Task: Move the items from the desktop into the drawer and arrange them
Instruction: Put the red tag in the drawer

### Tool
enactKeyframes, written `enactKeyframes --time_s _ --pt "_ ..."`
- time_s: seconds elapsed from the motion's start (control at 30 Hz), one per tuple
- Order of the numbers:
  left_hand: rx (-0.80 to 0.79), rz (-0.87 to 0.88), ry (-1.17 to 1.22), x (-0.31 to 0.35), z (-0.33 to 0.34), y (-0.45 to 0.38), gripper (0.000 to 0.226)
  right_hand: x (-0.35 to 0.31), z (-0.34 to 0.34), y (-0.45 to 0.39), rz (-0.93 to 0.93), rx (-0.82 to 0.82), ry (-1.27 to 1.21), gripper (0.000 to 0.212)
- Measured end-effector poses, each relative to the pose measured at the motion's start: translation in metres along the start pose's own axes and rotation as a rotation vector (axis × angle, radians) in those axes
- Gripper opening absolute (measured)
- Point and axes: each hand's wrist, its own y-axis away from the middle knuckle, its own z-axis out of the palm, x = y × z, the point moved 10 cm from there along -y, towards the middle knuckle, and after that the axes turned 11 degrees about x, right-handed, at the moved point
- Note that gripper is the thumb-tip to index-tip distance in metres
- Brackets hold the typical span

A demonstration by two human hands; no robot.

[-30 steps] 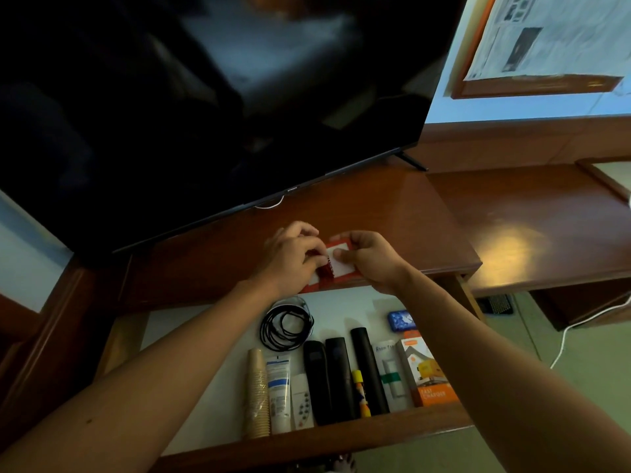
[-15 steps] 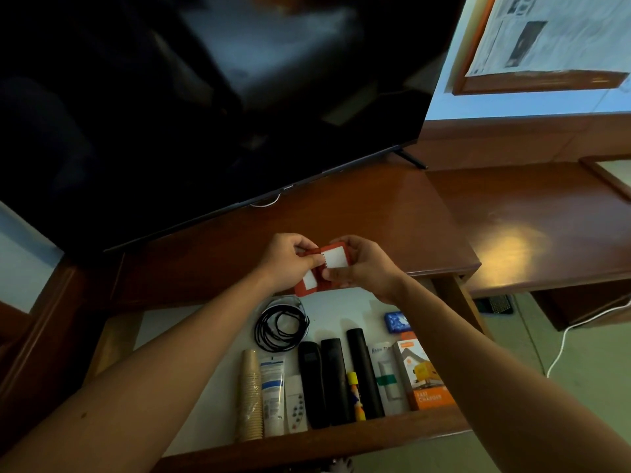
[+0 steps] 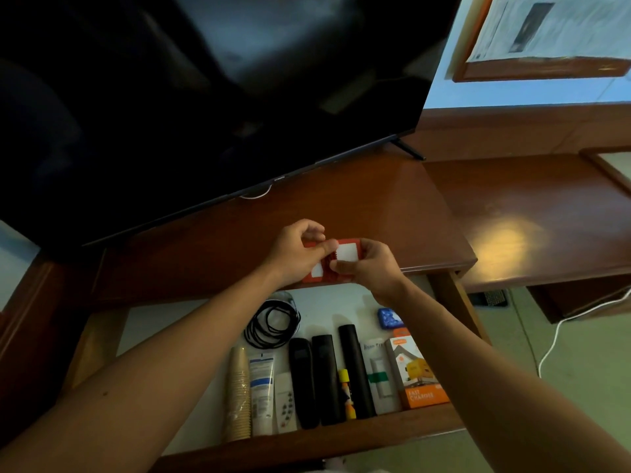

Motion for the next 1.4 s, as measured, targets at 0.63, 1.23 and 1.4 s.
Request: enactKeyframes --time_s 0.63,1.23,1.4 --pt "-0.066 0.120 -1.043 -0.123 0.029 -0.037 0.089 0.144 -0.047 -0.030 0.313 0.078 0.230 0.038" --pt "0.022 0.155 -1.015 -0.122 0.027 -0.038 0.086 0.178 -0.017 -0.080 0.237 0.085 0.392 0.065" --pt "0.029 0.159 -1.009 -0.124 0.027 -0.038 0.086 0.184 -0.011 -0.080 0.183 0.066 0.473 0.058"
